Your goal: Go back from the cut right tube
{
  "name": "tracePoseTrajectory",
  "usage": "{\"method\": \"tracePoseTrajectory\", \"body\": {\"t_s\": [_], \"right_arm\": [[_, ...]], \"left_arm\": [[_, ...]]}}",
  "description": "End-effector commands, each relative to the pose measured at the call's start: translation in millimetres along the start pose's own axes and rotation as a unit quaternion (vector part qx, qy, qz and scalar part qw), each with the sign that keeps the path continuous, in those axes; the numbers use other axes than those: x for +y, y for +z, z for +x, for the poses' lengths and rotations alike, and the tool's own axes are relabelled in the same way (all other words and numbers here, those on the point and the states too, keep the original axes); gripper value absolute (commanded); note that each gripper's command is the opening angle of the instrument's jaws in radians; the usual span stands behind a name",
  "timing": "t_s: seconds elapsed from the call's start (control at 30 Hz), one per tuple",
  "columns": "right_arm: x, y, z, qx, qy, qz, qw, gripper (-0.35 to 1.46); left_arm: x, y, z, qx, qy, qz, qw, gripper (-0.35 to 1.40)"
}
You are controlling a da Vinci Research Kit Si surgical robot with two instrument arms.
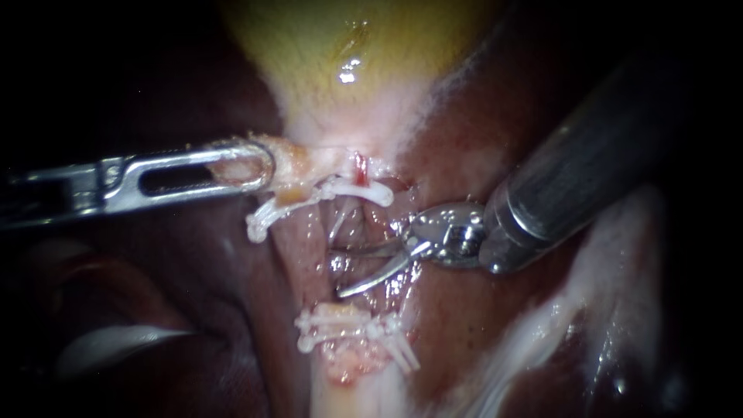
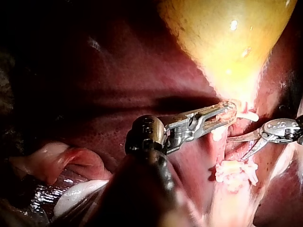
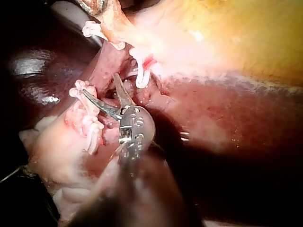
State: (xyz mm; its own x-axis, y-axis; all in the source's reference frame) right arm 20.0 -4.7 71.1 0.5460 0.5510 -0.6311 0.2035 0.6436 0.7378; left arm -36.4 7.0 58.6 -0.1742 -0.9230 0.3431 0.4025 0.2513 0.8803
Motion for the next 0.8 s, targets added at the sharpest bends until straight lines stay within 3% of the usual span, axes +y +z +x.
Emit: {"method": "tracePoseTrajectory", "body": {"t_s": [0.03, 0.27, 0.43, 0.5, 0.6, 0.8], "right_arm": [[0.0, 0.0, 0.0, 0.000, 0.000, -0.001, 1.0000, 1.35], [0.0, 0.0, 0.0, 0.001, 0.000, -0.010, 0.9999, 1.36], [-0.6, -0.9, -0.5, 0.010, -0.030, -0.080, 0.9963, 1.45], [-0.8, -1.5, -0.6, 0.009, -0.045, -0.090, 0.9949, 1.45], [-1.9, -2.7, -1.0, 0.007, -0.078, -0.142, 0.9868, 1.45], [-3.6, -5.4, -1.0, -0.008, -0.121, -0.189, 0.9745, 1.45]], "left_arm": [[0.0, 0.0, 0.0, 0.000, 0.000, 0.000, 1.0000, -0.35], [0.0, 0.0, 0.0, 0.000, 0.000, 0.000, 1.0000, -0.35], [0.1, 0.0, 0.0, 0.000, 0.000, 0.000, 1.0000, -0.35], [0.1, 0.0, 0.0, 0.000, 0.000, 0.000, 1.0000, -0.35], [0.1, 0.0, 0.0, 0.000, 0.000, 0.000, 1.0000, -0.35], [0.2, -0.1, 0.0, -0.001, 0.000, -0.001, 1.0000, -0.35]]}}
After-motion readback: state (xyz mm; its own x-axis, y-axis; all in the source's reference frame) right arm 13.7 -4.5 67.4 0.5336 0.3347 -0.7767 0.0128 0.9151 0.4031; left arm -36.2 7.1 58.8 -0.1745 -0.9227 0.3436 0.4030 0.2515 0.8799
